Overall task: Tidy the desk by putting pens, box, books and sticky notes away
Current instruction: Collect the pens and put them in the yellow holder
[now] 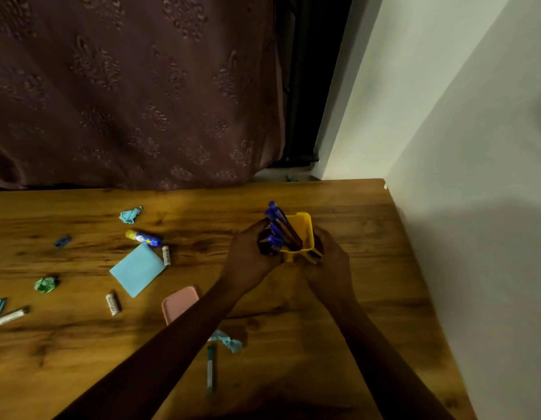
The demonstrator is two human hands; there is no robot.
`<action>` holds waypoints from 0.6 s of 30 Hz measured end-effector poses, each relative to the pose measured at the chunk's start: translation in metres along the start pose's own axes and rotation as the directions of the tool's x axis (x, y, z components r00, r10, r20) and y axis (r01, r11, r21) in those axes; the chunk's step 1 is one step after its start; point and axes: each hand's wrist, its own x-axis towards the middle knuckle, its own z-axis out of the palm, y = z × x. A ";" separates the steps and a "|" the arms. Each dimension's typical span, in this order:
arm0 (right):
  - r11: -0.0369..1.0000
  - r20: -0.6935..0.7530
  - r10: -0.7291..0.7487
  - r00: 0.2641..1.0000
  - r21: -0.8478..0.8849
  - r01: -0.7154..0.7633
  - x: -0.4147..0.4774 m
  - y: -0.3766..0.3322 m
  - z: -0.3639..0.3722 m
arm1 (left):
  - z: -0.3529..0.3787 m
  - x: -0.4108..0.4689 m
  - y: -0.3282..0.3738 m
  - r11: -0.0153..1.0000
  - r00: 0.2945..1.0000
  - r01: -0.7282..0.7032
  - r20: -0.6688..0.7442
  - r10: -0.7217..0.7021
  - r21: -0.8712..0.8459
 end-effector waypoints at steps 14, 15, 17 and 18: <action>0.993 -0.120 0.002 0.993 -0.121 -0.016 0.118 0.027 -0.094 | 0.095 0.133 0.042 0.998 0.999 -0.021 0.028 0.023 -0.064; 0.992 -0.112 0.004 0.994 -0.128 -0.018 0.122 0.030 -0.097 | 0.100 0.139 0.042 0.998 0.999 -0.017 0.036 0.019 -0.056; 0.991 -0.100 0.010 0.995 -0.133 -0.024 0.131 0.036 -0.102 | 0.109 0.148 0.042 0.999 0.999 -0.001 0.047 0.003 -0.039; 0.991 -0.100 0.016 0.995 -0.130 -0.029 0.133 0.038 -0.104 | 0.114 0.151 0.043 0.999 0.999 0.008 0.047 -0.007 -0.034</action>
